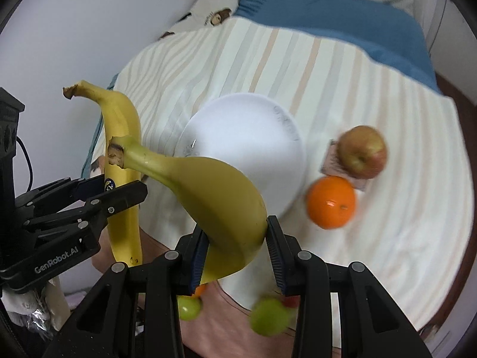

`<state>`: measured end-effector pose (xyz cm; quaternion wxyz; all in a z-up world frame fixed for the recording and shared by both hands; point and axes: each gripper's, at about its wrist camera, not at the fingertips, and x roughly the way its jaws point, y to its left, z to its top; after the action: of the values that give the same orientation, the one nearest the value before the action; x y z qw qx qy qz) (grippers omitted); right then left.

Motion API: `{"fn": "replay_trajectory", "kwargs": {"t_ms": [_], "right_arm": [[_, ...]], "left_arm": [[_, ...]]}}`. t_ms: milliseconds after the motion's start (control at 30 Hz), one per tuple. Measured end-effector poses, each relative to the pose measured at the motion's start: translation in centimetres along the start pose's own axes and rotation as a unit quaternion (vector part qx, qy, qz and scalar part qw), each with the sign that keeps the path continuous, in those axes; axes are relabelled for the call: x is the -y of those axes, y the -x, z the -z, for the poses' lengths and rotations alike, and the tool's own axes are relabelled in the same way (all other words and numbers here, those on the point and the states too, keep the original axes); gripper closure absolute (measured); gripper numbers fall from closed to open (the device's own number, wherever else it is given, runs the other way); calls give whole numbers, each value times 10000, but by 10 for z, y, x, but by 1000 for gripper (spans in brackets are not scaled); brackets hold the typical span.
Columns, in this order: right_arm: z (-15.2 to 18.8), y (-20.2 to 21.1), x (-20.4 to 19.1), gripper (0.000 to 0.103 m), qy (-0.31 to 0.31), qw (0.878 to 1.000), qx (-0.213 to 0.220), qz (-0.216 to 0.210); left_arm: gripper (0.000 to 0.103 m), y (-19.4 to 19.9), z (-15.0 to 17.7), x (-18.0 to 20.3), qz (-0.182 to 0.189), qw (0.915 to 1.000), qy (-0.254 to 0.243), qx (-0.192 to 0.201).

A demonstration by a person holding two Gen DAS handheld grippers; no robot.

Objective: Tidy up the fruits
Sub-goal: 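Carry both bananas onto the white plate and open both tools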

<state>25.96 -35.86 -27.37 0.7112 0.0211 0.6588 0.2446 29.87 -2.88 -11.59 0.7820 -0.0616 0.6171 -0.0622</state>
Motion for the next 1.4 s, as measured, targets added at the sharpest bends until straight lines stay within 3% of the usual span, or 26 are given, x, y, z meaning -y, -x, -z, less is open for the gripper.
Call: {"fn": "replay_trajectory", "kwargs": {"t_ms": [200, 400, 700, 867, 933, 1033, 1267, 1400], "right_arm": [[-39, -61, -5, 63, -239, 9984, -484, 182], [-63, -92, 11, 63, -572, 9948, -685, 500], [-72, -95, 42, 63, -1104, 9893, -846, 432], [-74, -96, 60, 59, -1502, 9846, -882, 148], [-76, -94, 63, 43, -1620, 9828, -884, 79], [-81, -86, 66, 29, -1710, 9814, -869, 57], [-64, -65, 62, 20, -1586, 9842, -645, 454], [-51, -49, 52, 8, -1565, 9832, -493, 794]], "left_arm": [[68, -50, -36, -14, 187, 9970, -401, -638], [68, -99, -61, -16, 501, 9905, -566, -1149], [68, -143, -67, 5, 871, 9823, -639, -1530], [66, -162, -58, 7, 669, 9790, -564, -1844], [66, -163, -56, 7, 514, 9806, -530, -1817], [63, -156, -56, 7, 378, 9842, -464, -1666], [26, -127, -54, 8, -90, 9910, -543, -1217], [20, -107, -44, 8, -293, 9940, -514, -917]]}}
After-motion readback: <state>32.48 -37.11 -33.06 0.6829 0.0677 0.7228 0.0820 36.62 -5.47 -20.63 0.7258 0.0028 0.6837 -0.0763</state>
